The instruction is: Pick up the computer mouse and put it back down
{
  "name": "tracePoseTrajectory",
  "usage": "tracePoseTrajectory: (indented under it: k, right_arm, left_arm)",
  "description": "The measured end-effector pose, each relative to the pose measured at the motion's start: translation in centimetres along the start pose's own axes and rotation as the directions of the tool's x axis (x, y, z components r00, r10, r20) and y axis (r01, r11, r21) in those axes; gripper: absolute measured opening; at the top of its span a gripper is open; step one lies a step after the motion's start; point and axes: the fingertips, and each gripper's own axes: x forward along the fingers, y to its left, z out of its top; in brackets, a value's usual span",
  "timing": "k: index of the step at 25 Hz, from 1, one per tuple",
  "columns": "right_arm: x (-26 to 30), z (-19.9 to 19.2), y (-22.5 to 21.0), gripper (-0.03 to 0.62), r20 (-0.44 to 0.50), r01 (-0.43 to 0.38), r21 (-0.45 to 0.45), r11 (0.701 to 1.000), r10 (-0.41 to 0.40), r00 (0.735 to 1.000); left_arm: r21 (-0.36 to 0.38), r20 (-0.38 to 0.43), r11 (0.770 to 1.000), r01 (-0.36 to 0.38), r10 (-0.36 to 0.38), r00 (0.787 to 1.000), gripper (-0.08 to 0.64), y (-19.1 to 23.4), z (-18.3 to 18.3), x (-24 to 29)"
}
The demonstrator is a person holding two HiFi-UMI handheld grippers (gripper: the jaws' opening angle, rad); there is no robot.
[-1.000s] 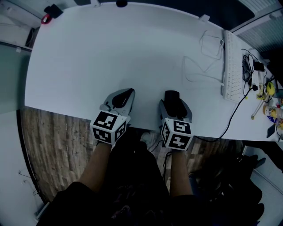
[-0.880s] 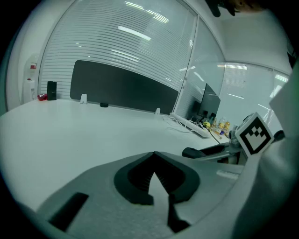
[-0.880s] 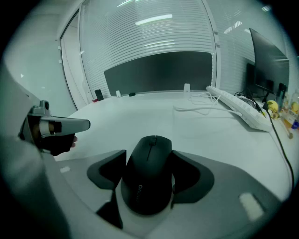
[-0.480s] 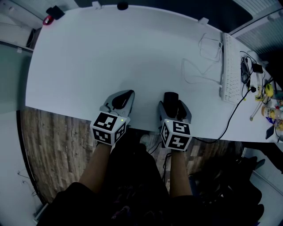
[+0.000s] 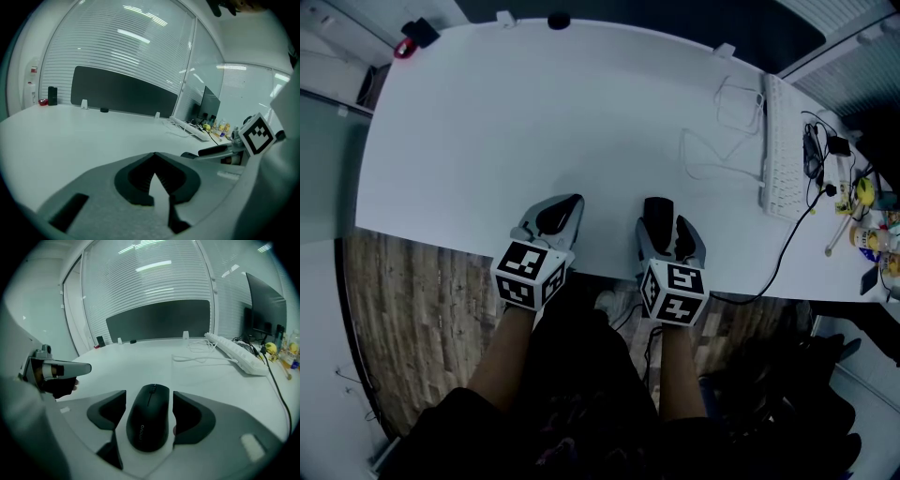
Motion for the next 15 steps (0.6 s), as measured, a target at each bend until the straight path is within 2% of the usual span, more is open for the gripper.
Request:
tracePoseTrajectory:
  k: [4,10,15]
  right_arm:
    - [-1.0,0.6,-0.2,0.272,0.029,0.019,-0.002,1.000,-0.019,0.999]
    - [-2.8,1.7,-0.5,0.094,0.096,0.059,0.000,0.998,-0.059,0.994]
    - [-3.9,2.5,-0.2,0.016,0.125,0.071,-0.007,0.997,-0.070,0.990]
  left_arm:
    - [0.003,0.007,1.000,-0.002,0.002,1.000,0.000,-0.2,0.3,-0.5]
    - [0.008,0.023,1.000,-0.005,0.005,1.000,0.000,-0.6,0.7,-1.5]
    - [0.015,0.045,1.000,-0.010,0.010,0.999,0.000,-1.0,1.6,-2.5]
